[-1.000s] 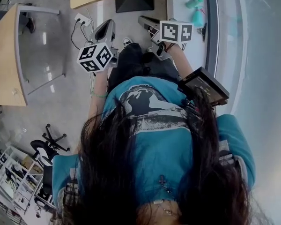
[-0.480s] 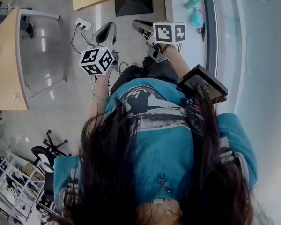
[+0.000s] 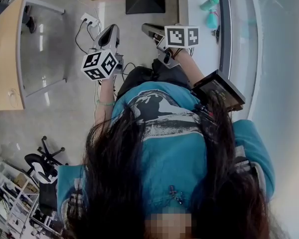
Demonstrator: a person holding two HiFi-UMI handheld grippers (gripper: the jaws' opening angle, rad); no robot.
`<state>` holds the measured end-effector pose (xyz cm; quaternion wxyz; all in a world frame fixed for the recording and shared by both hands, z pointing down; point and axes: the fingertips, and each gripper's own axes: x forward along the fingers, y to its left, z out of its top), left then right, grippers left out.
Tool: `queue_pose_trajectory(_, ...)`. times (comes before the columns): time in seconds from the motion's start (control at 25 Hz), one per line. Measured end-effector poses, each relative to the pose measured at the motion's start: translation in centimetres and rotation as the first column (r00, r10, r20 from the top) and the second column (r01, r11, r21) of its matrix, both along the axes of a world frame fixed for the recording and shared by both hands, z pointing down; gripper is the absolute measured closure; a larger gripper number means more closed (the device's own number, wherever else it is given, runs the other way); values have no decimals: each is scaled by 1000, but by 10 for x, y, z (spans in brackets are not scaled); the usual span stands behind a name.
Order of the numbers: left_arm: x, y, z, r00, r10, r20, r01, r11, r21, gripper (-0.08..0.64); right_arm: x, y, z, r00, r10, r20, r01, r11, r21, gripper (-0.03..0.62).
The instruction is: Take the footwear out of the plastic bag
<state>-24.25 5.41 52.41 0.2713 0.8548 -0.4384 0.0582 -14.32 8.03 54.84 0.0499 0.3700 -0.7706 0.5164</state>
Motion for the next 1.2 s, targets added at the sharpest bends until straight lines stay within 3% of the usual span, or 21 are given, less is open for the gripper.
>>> queue_pose_trajectory(0.6, -9, -1, 5, 999, -31, -38, 31, 999, -7, 558, 0, -4, -3, 1000, -5, -23, 6, 1000, 9, 561)
queue_pose_trajectory(1.2, -7, -4, 0, 999, -18, -28, 18, 1000, -8, 558, 1, -6, -3, 1000, -1, -14, 1, 1000, 0, 561)
